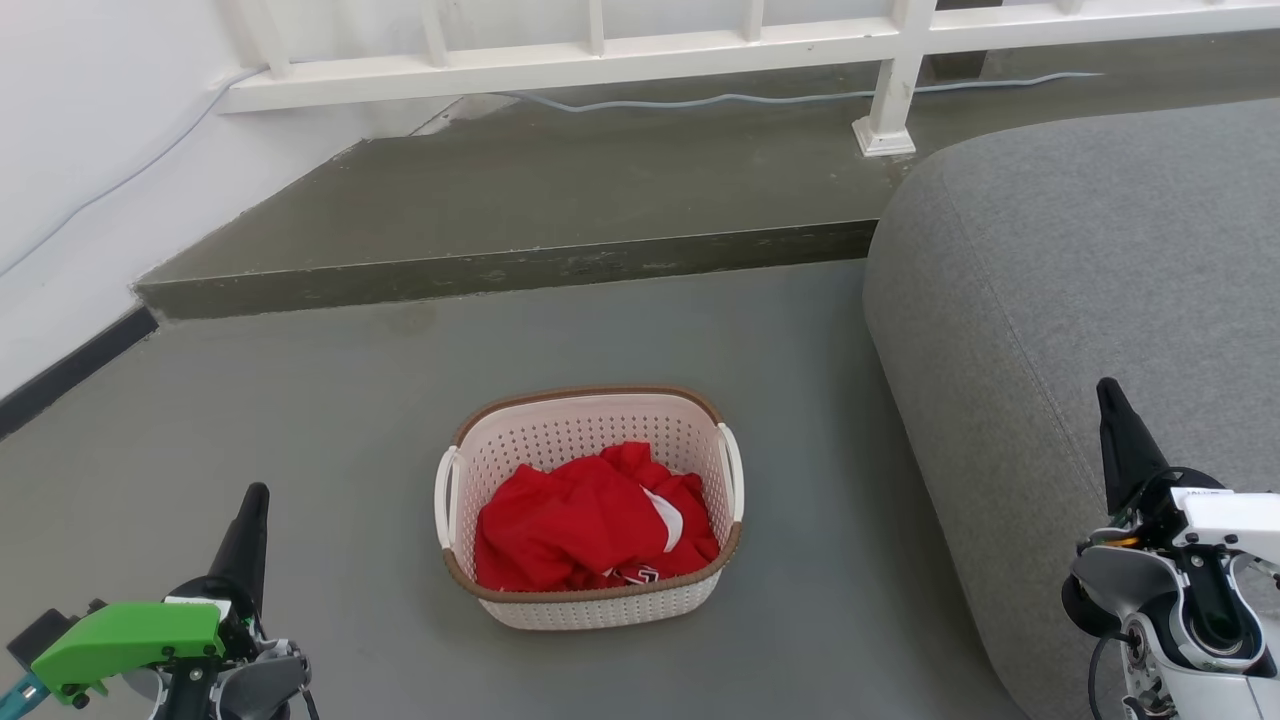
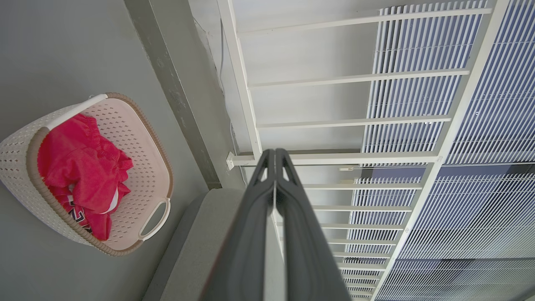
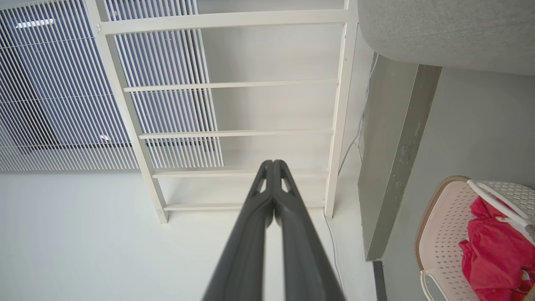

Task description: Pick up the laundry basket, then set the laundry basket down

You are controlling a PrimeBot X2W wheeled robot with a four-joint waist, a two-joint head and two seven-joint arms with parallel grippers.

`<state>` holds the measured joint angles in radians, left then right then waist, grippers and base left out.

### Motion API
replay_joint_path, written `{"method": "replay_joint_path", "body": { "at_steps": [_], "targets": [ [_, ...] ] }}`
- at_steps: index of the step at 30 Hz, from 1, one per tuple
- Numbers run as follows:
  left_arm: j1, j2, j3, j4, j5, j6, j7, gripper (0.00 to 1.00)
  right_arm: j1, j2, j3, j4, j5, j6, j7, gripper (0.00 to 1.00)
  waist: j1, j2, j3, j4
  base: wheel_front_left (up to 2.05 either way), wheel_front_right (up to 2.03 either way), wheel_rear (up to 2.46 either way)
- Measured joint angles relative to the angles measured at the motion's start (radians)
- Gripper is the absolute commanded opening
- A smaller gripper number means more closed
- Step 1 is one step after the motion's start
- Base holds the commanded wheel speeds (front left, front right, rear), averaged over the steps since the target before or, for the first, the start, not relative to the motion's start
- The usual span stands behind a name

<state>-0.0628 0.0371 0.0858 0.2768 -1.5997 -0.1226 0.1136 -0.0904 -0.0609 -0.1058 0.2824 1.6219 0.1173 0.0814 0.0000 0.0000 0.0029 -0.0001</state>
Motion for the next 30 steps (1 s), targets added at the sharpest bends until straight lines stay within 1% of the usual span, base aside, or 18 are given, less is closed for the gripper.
{"method": "replay_joint_path", "body": {
  "at_steps": [30],
  "targets": [
    [0.0, 0.0, 0.0, 0.0, 0.0, 0.0, 0.0, 0.0, 0.0, 0.001, -0.002, -0.001, 0.0, 0.0, 0.006, 0.0, 0.0, 0.0, 0.0, 0.0, 0.0, 0.0, 0.0]
  ]
}}
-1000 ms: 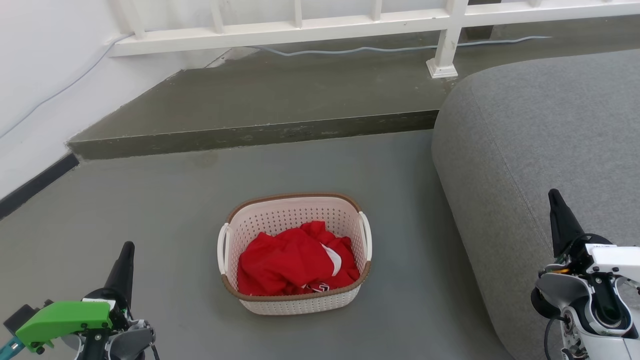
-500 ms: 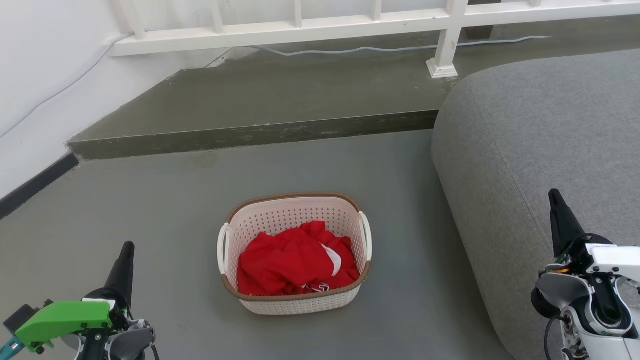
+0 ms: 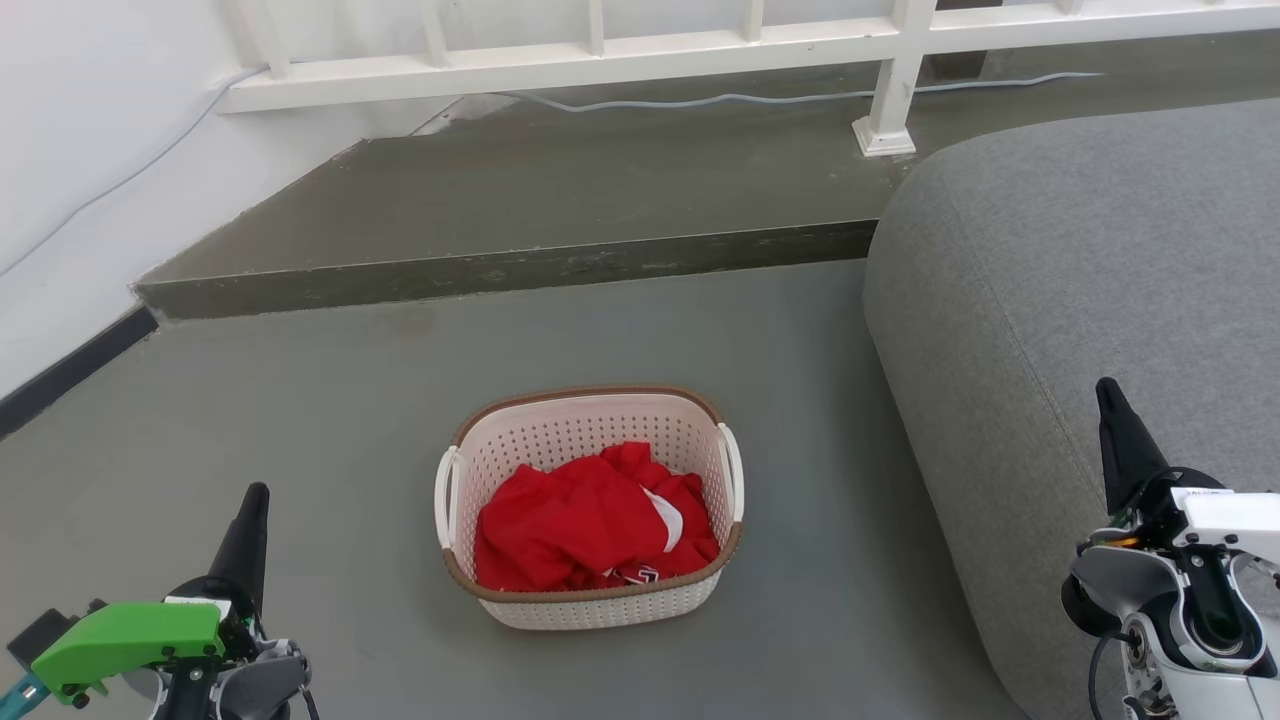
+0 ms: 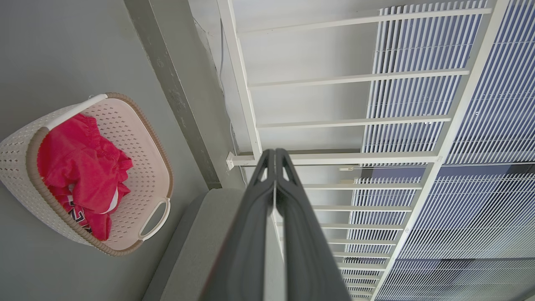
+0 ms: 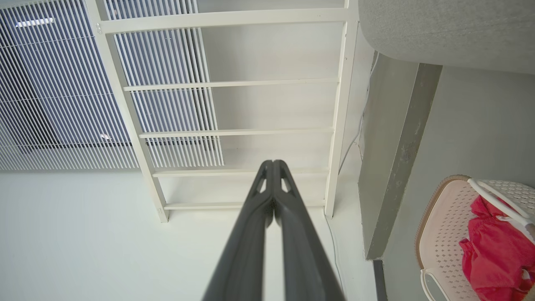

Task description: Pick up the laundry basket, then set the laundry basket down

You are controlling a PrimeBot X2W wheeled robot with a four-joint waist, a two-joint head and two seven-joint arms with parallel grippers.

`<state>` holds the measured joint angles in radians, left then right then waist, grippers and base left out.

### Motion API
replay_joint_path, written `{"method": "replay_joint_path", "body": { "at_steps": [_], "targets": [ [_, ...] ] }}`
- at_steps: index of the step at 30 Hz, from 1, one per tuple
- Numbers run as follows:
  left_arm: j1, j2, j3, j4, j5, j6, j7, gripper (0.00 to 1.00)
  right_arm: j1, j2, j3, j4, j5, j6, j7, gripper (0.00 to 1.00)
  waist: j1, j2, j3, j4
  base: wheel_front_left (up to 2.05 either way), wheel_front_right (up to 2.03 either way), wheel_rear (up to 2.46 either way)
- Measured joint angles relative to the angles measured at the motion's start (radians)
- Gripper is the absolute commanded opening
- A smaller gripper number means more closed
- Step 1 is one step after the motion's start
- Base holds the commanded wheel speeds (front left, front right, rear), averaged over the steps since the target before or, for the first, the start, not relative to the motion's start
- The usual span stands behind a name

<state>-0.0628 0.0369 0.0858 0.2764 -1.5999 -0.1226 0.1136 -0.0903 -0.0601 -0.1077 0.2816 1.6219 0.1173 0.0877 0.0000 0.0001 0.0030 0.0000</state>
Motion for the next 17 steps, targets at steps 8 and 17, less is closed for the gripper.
{"method": "replay_joint_path", "body": {
  "at_steps": [8, 17],
  "targets": [
    [0.0, 0.0, 0.0, 0.0, 0.0, 0.0, 0.0, 0.0, 0.0, 0.0, 0.0, 0.0, 0.0, 0.0, 0.0, 0.0, 0.0, 0.0, 0.0, 0.0, 0.0, 0.0, 0.0],
    [0.0, 0.0, 0.0, 0.0, 0.0, 0.0, 0.0, 0.0, 0.0, 0.0, -0.001, 0.0, 0.0, 0.0, 0.001, 0.0, 0.0, 0.0, 0.0, 0.0, 0.0, 0.0, 0.0]
  ]
}}
